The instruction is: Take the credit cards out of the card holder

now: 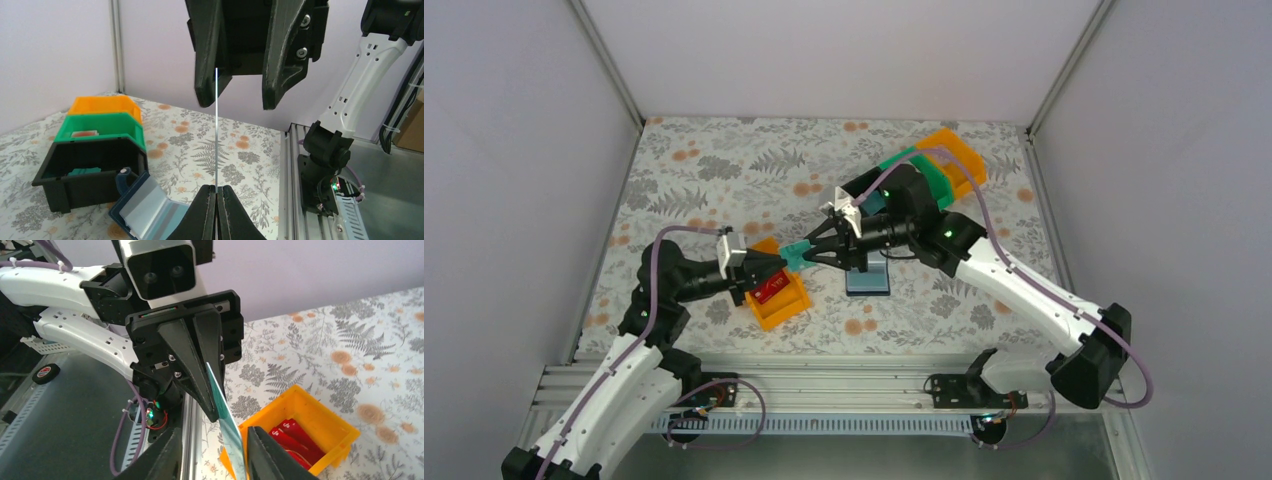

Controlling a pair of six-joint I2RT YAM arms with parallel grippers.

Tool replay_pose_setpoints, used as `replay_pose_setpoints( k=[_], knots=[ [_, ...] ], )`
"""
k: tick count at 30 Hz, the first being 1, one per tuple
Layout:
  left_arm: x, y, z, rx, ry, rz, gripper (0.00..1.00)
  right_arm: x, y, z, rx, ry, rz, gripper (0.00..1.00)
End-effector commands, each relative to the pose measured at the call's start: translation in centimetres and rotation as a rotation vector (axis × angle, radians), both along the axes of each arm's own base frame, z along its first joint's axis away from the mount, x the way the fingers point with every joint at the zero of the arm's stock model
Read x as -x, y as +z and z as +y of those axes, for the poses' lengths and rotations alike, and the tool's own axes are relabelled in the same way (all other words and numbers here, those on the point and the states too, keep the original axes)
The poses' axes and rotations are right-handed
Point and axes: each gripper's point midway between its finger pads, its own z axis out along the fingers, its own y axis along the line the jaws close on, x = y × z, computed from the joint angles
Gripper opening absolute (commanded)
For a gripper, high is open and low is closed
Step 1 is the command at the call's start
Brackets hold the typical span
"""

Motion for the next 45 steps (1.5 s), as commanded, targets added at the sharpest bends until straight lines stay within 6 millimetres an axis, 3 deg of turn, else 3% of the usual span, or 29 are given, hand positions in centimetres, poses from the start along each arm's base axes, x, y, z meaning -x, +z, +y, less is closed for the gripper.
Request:
replay_pose_setpoints(
  k=[1, 3, 6, 9, 13, 17, 19, 22, 25, 27, 30, 34, 37, 39, 42, 45],
  knots=[
    [0.6, 1.6, -0.1, 0.008, -0.026, -0.071, 0.02, -0.1, -0.8, 0.9, 0.007, 0.014, 0.003, 0.36],
    [0.6, 1.5, -0.1, 0.004, -0.026, -0.071, 0.02, -0.5, -1.4, 0.7, 0.031, -0.009, -0.009, 0.43],
    [0.7, 1.4, 0.0, 0.001, -0.019, -0.070, 0.02, -0.6, -1.5, -0.1, 0.040, -0.038, -0.050, 0.46],
    [0.6, 1.4, 0.0, 0.000, -0.019, -0.071, 0.02, -1.2, -1.0, -1.3, 0.055, -0.105, -0.101, 0.46],
    [0.7, 1.3, 0.0, 0.001, -0.026, -0.080, 0.02, -1.2, 0.3, -2.3, 0.015, -0.127, -0.150, 0.54],
    [0.7, 1.3, -0.1, 0.004, -0.027, -0.072, 0.02, 0.1, 1.4, -1.1, -0.044, -0.008, -0.122, 0.61],
    [0.7, 1.3, -0.1, 0.005, -0.027, -0.072, 0.02, 0.1, 0.6, -0.2, -0.023, 0.033, -0.074, 0.60],
    [0.7, 1.3, -0.1, 0.005, -0.026, -0.074, 0.02, 0.5, -0.3, 0.4, -0.013, 0.083, -0.040, 0.49],
    [0.7, 1.2, 0.0, 0.006, -0.024, -0.072, 0.02, 1.1, -0.6, 0.6, -0.032, 0.120, -0.020, 0.28],
    [0.7, 1.1, -0.1, 0.009, -0.024, -0.069, 0.02, 0.9, -0.8, 0.8, -0.029, 0.118, -0.003, 0.08],
    [0.6, 1.0, 0.0, 0.010, -0.017, -0.064, 0.02, 0.5, -1.1, 0.9, -0.025, 0.089, 0.010, 0.04],
    [-0.1, 0.3, 0.3, 0.011, 0.036, -0.025, 0.03, -2.3, -2.1, 0.3, -0.009, -0.061, 0.060, 0.04],
    [-1.7, -1.3, 1.0, 0.033, 0.145, 0.073, 0.30, -4.7, -2.9, -0.7, -0.011, -0.152, 0.176, 0.04],
    [-3.3, -2.2, 2.0, 0.048, 0.264, 0.122, 0.53, -7.6, -3.2, -1.9, -0.005, -0.292, 0.262, 0.04],
    [-6.3, -4.4, 5.0, 0.046, 0.519, 0.187, 0.96, -14.1, -4.7, -7.0, -0.007, -0.642, 0.477, 0.04],
    [-8.1, -5.3, 8.0, 0.015, 0.725, 0.145, 1.00, -18.4, -6.6, -13.1, -0.101, -0.912, 0.641, 0.04]
  ],
)
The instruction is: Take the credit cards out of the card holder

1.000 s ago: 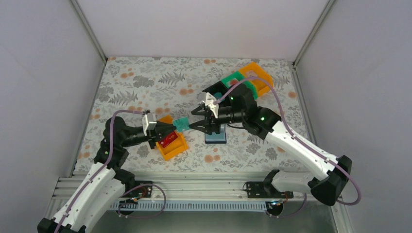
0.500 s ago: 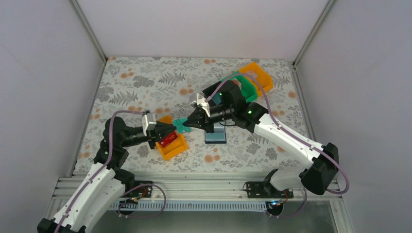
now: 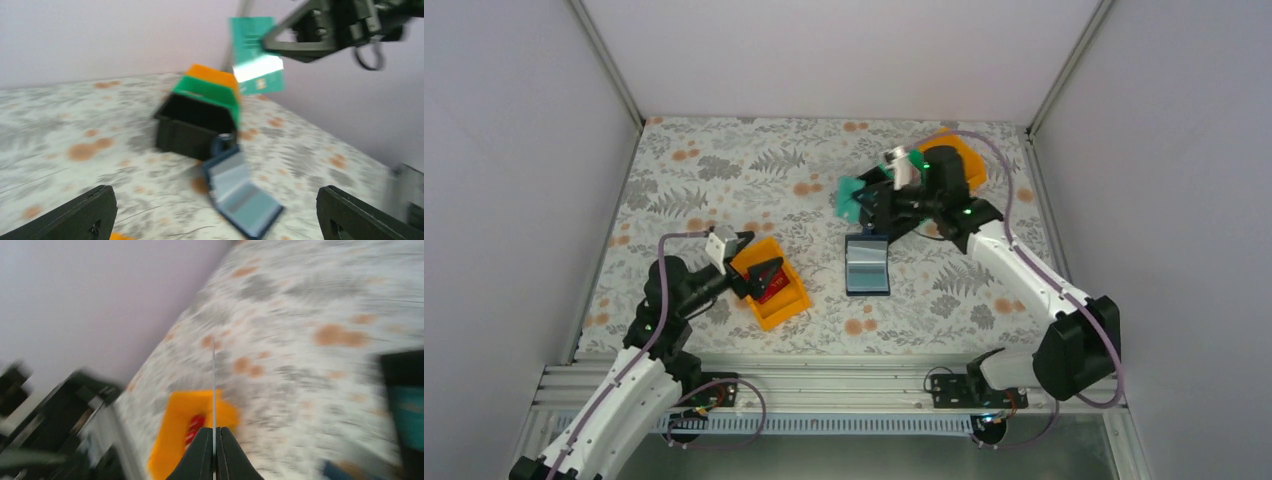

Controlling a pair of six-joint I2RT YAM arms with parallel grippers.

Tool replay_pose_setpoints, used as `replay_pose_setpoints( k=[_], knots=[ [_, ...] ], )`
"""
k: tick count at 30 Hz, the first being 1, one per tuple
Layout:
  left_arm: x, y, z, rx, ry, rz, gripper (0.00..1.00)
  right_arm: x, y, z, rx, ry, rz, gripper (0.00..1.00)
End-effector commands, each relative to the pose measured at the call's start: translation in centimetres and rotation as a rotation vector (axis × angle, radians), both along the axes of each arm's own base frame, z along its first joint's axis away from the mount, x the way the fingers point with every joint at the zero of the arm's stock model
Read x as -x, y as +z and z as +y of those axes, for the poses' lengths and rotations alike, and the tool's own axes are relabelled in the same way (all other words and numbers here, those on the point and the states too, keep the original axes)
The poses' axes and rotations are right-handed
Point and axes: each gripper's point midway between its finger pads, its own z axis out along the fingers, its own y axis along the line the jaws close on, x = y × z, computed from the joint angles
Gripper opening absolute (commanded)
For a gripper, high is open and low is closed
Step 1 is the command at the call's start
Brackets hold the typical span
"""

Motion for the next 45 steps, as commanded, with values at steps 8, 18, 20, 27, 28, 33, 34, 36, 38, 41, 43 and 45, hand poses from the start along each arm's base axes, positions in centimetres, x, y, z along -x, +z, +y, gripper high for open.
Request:
replay_pose_setpoints(
  k=[8, 18, 20, 27, 28, 33, 34, 36, 38, 41, 43, 45],
  knots=[
    [-4.4, -0.8, 9.1, -0.047, 0.583, -0.051, 1.00, -11.7, -4.9, -15.0, -0.252, -0.905, 0.312, 0.04],
    [-3.9, -0.2, 8.4, -0.012, 0.537, -0.087, 1.00, -14.7, -10.1, -13.1, -0.190, -0.904, 0.408, 0.04],
    [-3.9, -0.2, 8.3, -0.013, 0.535, -0.085, 1.00, -15.8, -10.2, -11.7, -0.174, -0.871, 0.377, 0.04],
    [-3.9, -0.5, 8.0, -0.017, 0.514, -0.079, 1.00, -17.4, -13.8, -8.7, -0.126, -0.864, 0.443, 0.04],
    [-3.9, -0.5, 8.0, -0.017, 0.514, -0.080, 1.00, -17.3, -14.4, -8.6, -0.132, -0.875, 0.466, 0.04],
    [-4.0, -0.5, 8.0, -0.021, 0.518, -0.078, 1.00, -16.4, -15.3, -7.5, -0.123, -0.880, 0.502, 0.04],
    [-4.0, -0.5, 8.1, -0.021, 0.518, -0.080, 1.00, -16.2, -15.5, -7.2, -0.120, -0.875, 0.510, 0.04],
    [-3.9, -0.5, 8.0, -0.017, 0.514, -0.083, 1.00, -15.7, -16.3, -6.8, -0.107, -0.869, 0.539, 0.04],
    [-3.9, -0.5, 7.9, -0.015, 0.509, -0.082, 1.00, -15.3, -17.2, -6.8, -0.087, -0.885, 0.559, 0.04],
    [-3.9, -0.6, 7.9, -0.018, 0.510, -0.078, 1.00, -14.8, -19.3, -7.3, -0.068, -0.936, 0.614, 0.04],
    [-3.9, -0.5, 7.9, -0.018, 0.510, -0.081, 1.00, -14.9, -20.1, -7.1, -0.080, -0.935, 0.634, 0.04],
    [-3.9, -0.6, 7.9, -0.018, 0.507, -0.079, 1.00, -15.2, -20.3, -6.4, -0.074, -0.901, 0.640, 0.04]
  ],
)
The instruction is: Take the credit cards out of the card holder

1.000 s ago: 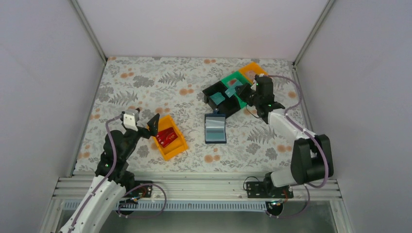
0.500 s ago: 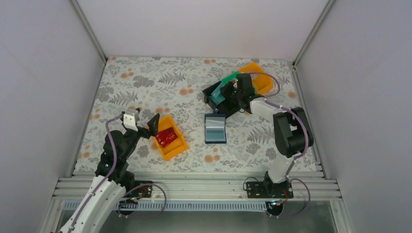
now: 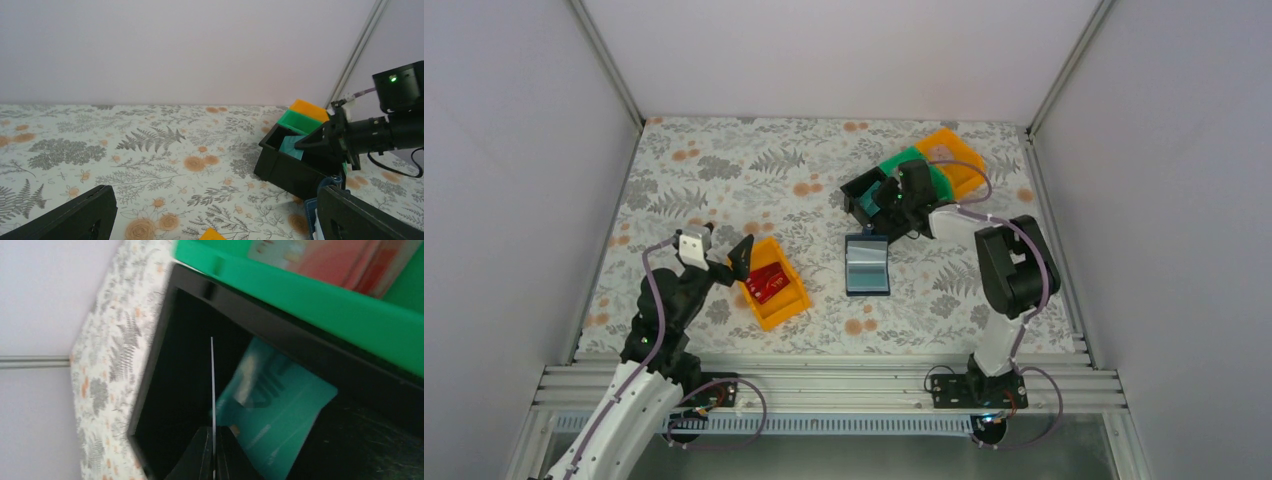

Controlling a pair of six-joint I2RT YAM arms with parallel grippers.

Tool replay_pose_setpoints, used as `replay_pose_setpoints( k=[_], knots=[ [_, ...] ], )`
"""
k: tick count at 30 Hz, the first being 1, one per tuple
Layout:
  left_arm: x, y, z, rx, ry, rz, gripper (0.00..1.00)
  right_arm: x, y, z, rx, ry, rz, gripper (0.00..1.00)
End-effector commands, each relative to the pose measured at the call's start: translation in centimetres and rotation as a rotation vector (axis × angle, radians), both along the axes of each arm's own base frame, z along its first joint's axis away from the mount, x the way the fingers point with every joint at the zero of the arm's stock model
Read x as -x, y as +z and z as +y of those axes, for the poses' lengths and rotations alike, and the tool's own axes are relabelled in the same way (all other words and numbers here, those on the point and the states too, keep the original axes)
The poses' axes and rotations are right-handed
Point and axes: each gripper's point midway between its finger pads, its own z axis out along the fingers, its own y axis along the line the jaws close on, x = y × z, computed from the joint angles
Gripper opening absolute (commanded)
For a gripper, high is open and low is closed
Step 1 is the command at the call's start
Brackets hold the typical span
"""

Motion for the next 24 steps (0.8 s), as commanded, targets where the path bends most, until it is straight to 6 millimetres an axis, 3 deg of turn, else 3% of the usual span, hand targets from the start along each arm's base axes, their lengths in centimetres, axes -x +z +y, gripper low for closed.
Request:
replay_pose_setpoints(
  k=[1, 7, 16, 20, 24],
  knots=[
    [0.0, 0.0, -0.1, -0.007, -0.009, -0.014, 1.00, 0.3, -3.0, 1.1, 0.003, 0.017, 0.077, 0.04],
    [0.0, 0.0, -0.1, -0.007, -0.010, -0.016, 1.00, 0.9, -3.5, 0.5, 0.021, -0.004, 0.088, 0.08],
    [0.0, -0.1, -0.3, -0.005, -0.022, -0.013, 1.00, 1.4, 0.1, -0.6, 0.106, 0.003, 0.028, 0.68],
    [0.0, -0.2, -0.4, -0.004, -0.027, -0.011, 1.00, 1.3, 2.5, -1.4, 0.164, 0.007, -0.022, 0.76],
    [-0.1, -0.3, -0.6, -0.009, -0.033, -0.005, 1.00, 0.6, 6.2, -1.0, 0.253, 0.096, -0.101, 0.86]
  ],
)
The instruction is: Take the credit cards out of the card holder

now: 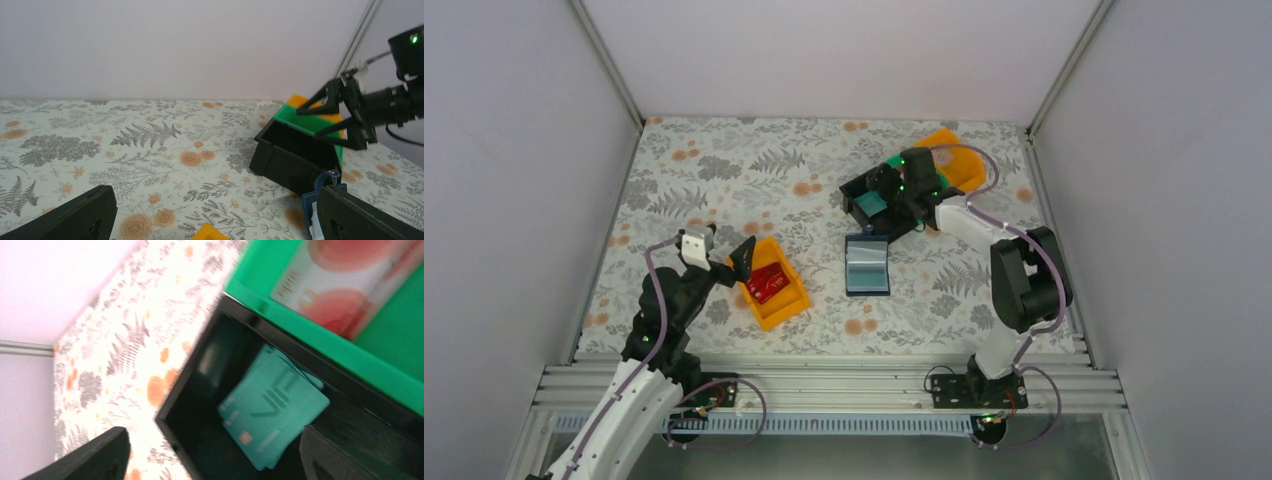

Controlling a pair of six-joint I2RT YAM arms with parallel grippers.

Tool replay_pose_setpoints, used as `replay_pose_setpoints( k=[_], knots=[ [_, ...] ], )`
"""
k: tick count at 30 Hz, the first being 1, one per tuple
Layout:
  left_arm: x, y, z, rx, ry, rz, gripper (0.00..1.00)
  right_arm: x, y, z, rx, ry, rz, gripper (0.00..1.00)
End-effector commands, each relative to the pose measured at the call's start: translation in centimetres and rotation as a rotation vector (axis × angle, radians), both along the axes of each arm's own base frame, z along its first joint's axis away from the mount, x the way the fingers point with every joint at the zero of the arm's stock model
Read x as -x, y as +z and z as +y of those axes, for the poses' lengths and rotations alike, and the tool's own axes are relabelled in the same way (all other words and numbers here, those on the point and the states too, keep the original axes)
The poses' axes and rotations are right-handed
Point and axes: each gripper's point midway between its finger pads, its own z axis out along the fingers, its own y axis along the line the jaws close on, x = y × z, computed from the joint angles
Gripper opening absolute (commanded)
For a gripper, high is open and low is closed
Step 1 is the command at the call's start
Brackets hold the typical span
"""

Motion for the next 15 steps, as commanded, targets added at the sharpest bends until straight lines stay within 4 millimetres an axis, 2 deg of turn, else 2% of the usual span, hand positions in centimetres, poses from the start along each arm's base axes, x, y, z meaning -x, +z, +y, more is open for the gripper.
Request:
replay_pose_setpoints(
  k=[1, 3, 5, 8, 9, 11, 13, 15],
  knots=[
    [0.0, 0.2, -0.3, -0.007, -0.017, -0.019, 1.00, -0.5, 5.2, 0.5, 0.143, 0.135, -0.123, 0.90],
    [0.0, 0.2, -0.6, -0.006, -0.035, -0.019, 1.00, 0.5, 5.9, 0.9, 0.221, 0.259, -0.116, 0.98],
    [0.2, 0.3, -1.0, -0.003, -0.062, -0.024, 1.00, 2.4, 5.3, 0.7, 0.303, 0.379, -0.056, 0.99],
    [0.4, 0.4, -1.3, 0.003, -0.084, -0.031, 1.00, 6.8, 2.5, 0.0, 0.349, 0.530, 0.073, 0.99],
    [0.4, 0.5, -1.3, 0.004, -0.084, -0.032, 1.00, 8.3, 1.0, -0.2, 0.341, 0.569, 0.124, 0.99],
    [0.4, 0.3, -1.4, 0.002, -0.085, -0.028, 1.00, 11.5, -0.4, 0.1, 0.285, 0.650, 0.163, 0.99],
    [0.3, 0.3, -1.4, 0.001, -0.087, -0.027, 1.00, 13.5, -2.3, 0.0, 0.249, 0.681, 0.200, 0.99],
    [0.4, 0.3, -1.4, 0.002, -0.089, -0.028, 1.00, 14.5, -3.7, -0.1, 0.227, 0.694, 0.215, 0.99]
  ],
)
